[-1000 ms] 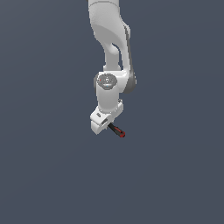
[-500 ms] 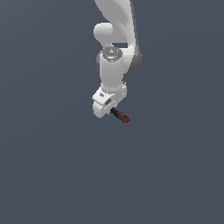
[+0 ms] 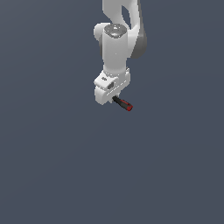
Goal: Pick up the object and move it to a goal position.
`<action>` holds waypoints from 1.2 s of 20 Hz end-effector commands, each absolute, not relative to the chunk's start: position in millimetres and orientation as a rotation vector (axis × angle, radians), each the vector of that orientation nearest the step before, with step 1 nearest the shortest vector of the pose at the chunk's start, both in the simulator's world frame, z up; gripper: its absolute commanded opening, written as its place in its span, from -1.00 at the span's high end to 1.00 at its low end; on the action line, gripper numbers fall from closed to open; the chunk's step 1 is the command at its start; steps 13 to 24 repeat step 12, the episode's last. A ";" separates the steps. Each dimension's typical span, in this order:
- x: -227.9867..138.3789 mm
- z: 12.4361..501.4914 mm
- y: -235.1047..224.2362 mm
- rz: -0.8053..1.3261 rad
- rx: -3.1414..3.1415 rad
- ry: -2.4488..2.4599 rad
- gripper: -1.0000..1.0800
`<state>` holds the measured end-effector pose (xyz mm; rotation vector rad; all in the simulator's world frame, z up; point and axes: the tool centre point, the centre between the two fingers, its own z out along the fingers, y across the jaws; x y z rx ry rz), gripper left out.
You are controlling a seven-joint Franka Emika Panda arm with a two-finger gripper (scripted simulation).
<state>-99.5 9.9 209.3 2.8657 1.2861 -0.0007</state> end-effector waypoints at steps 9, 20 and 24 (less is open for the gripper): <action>-106.9 226.5 13.0 0.000 2.867 1.286 1.00; -105.9 225.1 12.7 0.000 2.867 1.285 1.00; -105.9 225.1 12.7 0.000 2.867 1.285 1.00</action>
